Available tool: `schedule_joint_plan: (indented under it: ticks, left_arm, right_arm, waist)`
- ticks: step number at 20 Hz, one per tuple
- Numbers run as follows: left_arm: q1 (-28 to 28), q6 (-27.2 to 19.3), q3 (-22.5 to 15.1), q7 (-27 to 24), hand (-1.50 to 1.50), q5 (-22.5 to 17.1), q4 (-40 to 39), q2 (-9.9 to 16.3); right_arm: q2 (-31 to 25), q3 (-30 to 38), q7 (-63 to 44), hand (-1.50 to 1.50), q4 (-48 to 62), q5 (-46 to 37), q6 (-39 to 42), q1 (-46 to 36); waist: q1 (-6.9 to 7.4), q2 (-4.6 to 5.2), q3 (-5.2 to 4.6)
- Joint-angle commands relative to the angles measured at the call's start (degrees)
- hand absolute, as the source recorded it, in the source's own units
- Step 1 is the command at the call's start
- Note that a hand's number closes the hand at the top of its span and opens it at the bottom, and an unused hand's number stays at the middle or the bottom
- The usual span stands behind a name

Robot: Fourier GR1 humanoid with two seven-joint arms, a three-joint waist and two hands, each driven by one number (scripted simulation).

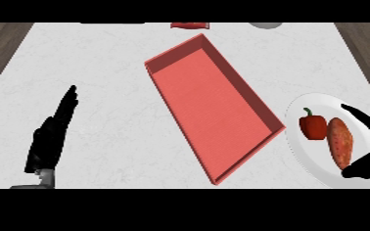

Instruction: Pick the sweet potato from the plate and place it in the cardboard box

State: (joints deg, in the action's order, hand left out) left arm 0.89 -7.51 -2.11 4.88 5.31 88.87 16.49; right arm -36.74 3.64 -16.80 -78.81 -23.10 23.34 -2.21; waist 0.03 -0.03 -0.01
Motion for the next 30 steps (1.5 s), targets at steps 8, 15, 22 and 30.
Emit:
schedule_joint_plan:
  ticks: [8, 15, 22, 30]
  left_arm:
    - [-2.2, 2.6, 4.0, -2.6, 0.0, 2.4, -4.7, -2.2]
    - [-1.6, 3.7, 4.8, -1.4, 0.0, 3.5, -3.0, -3.5]
    - [-4.0, 2.0, 3.5, -0.7, 0.0, 4.6, -4.4, -6.5]
    - [1.9, 5.2, 6.0, -2.7, 0.0, 3.1, -0.6, -4.3]
  right_arm:
    - [5.4, 0.5, 5.6, -1.5, 6.7, -8.6, -0.9, -1.4]
    - [8.0, 2.7, 4.9, 1.5, 5.8, -8.7, 2.3, -1.1]
    - [5.8, 3.4, 10.8, 1.5, 8.1, -17.5, -10.9, -2.8]
    - [7.5, 2.4, 12.6, 1.5, 3.6, -23.1, -17.1, -0.9]
  waist:
    - [0.0, 0.05, 0.01]
    - [-0.02, 0.01, 0.0]
    - [-0.13, 0.03, 0.01]
    - [0.08, 0.0, 0.0]
